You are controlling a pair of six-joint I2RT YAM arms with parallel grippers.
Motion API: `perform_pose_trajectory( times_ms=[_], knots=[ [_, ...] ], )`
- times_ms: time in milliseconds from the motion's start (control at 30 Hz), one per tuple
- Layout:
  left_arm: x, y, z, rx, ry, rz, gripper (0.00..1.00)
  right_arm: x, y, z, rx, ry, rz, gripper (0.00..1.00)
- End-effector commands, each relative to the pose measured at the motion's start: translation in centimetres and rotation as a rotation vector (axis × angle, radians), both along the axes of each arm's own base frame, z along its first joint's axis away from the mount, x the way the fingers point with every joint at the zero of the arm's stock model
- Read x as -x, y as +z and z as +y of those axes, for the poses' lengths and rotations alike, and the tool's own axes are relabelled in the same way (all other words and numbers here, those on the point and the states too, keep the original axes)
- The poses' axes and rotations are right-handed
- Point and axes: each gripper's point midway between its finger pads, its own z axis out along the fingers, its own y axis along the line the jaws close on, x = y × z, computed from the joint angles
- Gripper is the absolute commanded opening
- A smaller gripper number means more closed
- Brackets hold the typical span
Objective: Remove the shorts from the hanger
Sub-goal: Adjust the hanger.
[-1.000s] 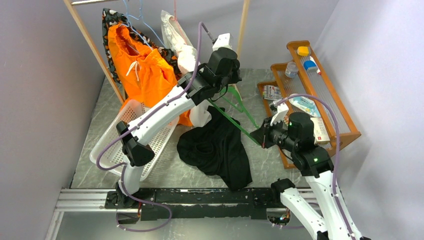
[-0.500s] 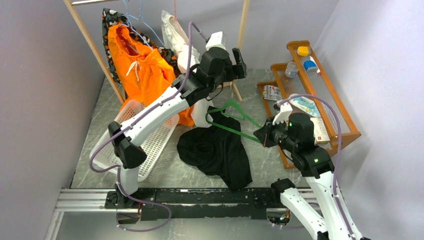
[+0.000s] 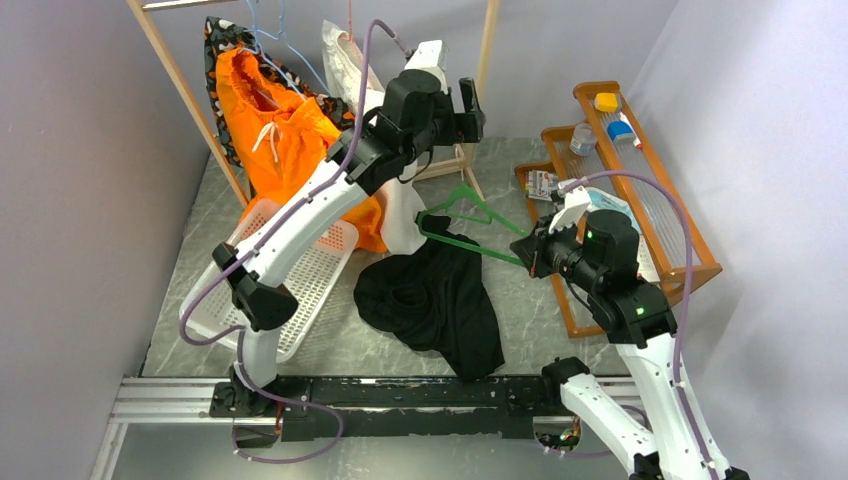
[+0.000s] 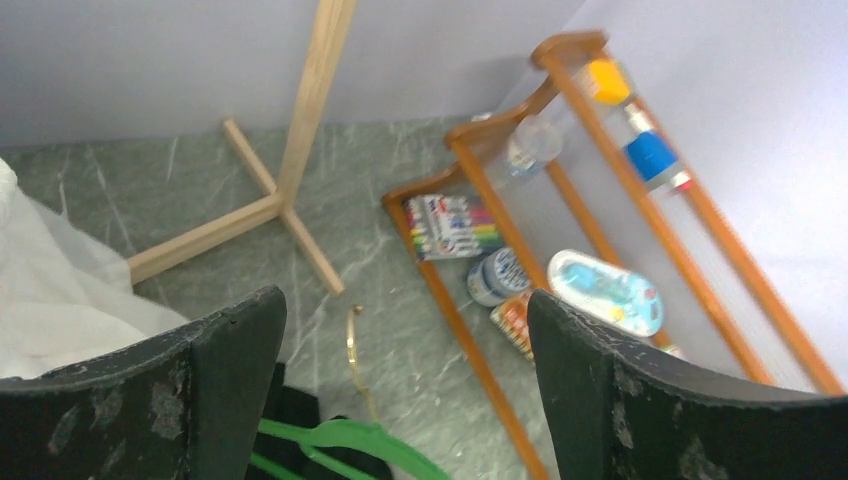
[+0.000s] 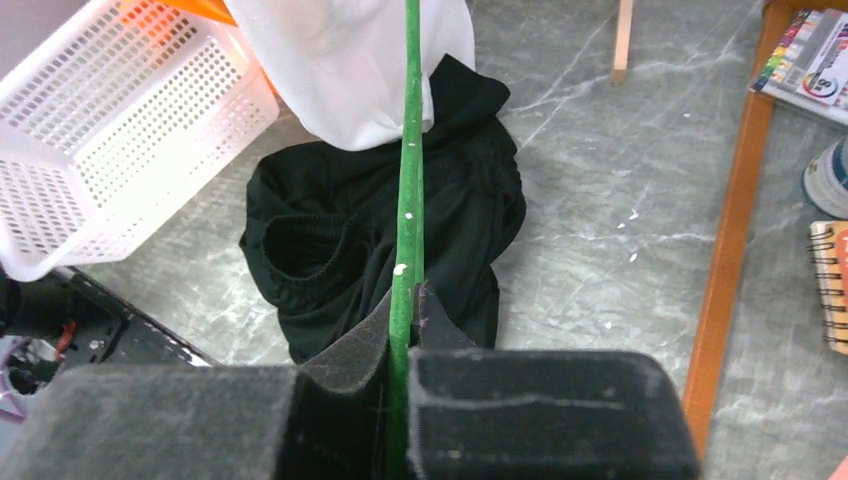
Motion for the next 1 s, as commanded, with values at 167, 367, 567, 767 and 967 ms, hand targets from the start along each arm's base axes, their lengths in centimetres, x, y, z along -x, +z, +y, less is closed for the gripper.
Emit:
perform_pose_trajectory(
  times_ms=[167,367,567,767,967],
  knots=[
    [-1.8,-9.2,0.6,-0.219,-0.123,0.208,0.89,0.1,1.5,-0.8,0.081,0.024,-0.097,0.00],
    [-1.5,-12.4,1.1,-0.280,-0.127,0.291,0.81,-0.1,1.3,-1.0,0.089,0.015,-0.094,0.00],
    [-1.9,-11.2,3.4,-0.266,-0.010,0.281,0.67,-0.2,1.2,-1.1,0.093,0.008,-0.089,0.00],
    [-1.6,-9.9,2.5,-0.217,-0.058,0.259,0.78,-0.1,1.3,-0.7,0.083,0.030,-0.100,0.00],
    [-1.4,-8.7,0.0,-0.165,-0.172,0.221,0.87,0.5,1.8,-0.5,0.075,0.055,-0.120,0.00]
  ],
)
